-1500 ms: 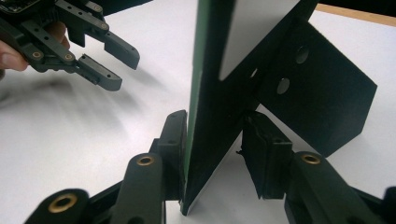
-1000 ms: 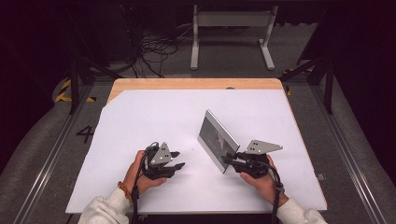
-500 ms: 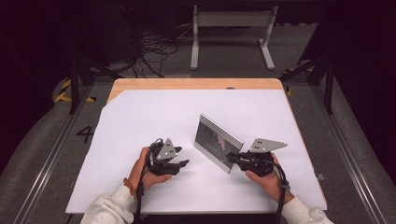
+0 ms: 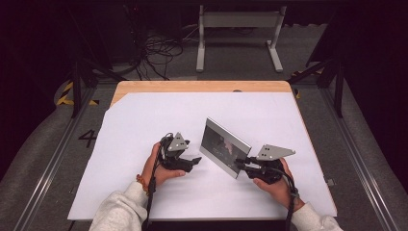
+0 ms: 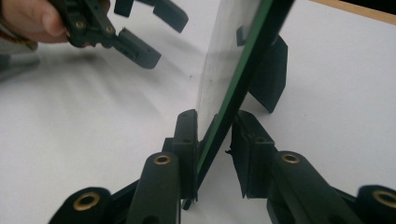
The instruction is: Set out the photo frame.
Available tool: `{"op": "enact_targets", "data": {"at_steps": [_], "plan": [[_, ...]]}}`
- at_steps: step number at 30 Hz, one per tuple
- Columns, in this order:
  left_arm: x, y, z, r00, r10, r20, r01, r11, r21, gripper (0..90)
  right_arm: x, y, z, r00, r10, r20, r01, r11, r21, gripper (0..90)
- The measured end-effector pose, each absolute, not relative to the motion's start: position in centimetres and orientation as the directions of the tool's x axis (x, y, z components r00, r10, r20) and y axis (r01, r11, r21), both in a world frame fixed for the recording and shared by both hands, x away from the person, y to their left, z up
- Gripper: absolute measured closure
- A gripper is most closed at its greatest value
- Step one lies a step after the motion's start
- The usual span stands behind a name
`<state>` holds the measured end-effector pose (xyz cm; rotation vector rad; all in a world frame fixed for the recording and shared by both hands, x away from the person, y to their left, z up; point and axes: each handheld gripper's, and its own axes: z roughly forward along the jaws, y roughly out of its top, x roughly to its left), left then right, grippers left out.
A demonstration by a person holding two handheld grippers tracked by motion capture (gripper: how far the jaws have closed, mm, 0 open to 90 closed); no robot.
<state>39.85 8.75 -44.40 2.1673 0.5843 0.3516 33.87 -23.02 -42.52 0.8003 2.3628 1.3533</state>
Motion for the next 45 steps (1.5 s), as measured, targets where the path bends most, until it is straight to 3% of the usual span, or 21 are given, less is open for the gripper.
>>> {"op": "enact_targets", "data": {"at_steps": [5, 12, 25, 39, 45], "plan": [[40.2, 8.5, -44.6, 0.854, 0.517, 0.051, 0.278, -0.538, 0.796, 21.0, 33.3, -23.1, -42.5, -0.799, 0.601, -0.025, 0.303, 0.438, 0.847, 71.7], [40.9, 8.3, -44.5, 0.865, 0.501, 0.019, 0.289, -0.529, 0.798, 19.1, 33.2, -22.8, -42.8, -0.802, 0.597, -0.016, 0.305, 0.433, 0.848, 79.9], [41.9, 7.1, -45.0, 0.873, 0.488, -0.005, 0.302, -0.532, 0.791, 15.8, 33.1, -22.8, -42.7, -0.837, 0.548, 0.009, 0.295, 0.437, 0.85, 82.8], [42.4, 5.8, -45.1, 0.89, 0.454, -0.031, 0.296, -0.525, 0.798, 17.5, 33.5, -23.4, -42.7, -0.822, 0.569, 0.039, 0.324, 0.41, 0.853, 84.3], [42.2, 5.4, -45.0, 0.902, 0.431, -0.039, 0.289, -0.532, 0.796, 22.3, 33.5, -23.5, -42.7, -0.817, 0.575, 0.039, 0.327, 0.407, 0.853, 84.2]]}}
